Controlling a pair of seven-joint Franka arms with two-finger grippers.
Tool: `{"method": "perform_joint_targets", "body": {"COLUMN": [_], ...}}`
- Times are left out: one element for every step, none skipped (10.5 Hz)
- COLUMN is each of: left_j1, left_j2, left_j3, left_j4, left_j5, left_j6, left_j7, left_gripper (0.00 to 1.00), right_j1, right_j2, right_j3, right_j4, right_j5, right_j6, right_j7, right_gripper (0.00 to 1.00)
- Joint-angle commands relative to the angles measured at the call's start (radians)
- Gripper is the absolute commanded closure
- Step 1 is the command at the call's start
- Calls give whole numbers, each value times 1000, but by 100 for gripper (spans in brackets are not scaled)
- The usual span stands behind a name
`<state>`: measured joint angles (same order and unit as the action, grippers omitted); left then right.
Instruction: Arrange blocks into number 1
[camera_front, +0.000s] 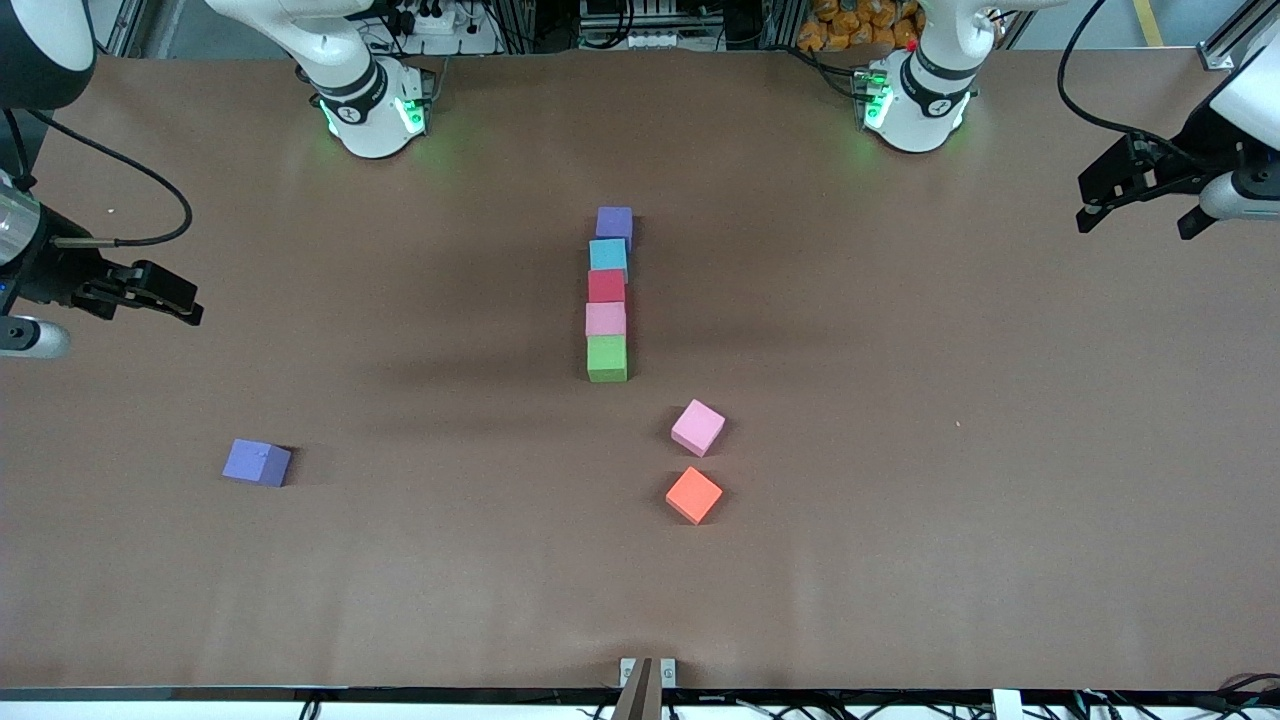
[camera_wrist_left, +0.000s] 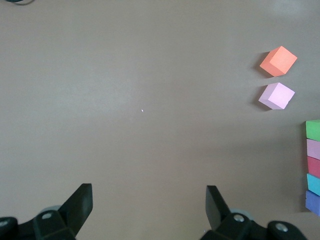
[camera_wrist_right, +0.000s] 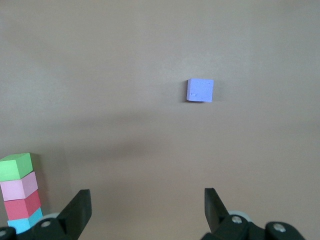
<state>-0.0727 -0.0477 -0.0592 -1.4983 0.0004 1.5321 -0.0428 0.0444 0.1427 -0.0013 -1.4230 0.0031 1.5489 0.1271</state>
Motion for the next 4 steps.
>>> {"method": "perform_joint_targets", "body": {"left_j1": [-4,-6,-6,-4], "left_j2": [6,8,8,8], "left_j3": [-2,-2,-2,-2], "left_j4": [21,21,20,20], "left_j5": [4,4,4,4], "left_j6": [-21,-21,-21,-21], "left_j7": [14,15,15,18], "left_gripper": [0,0,0,0], "right_j1": [-6,-6,-6,-6], "right_j2": [-5,-5,-5,-5], "right_j3": [10,10,10,10], "right_j4": [4,4,4,4], "right_j5": [-12,-12,-12,-12], "right_j6": [-10,-10,-10,-10], "right_j7": [19,19,19,19], "right_gripper": [0,0,0,0]}}
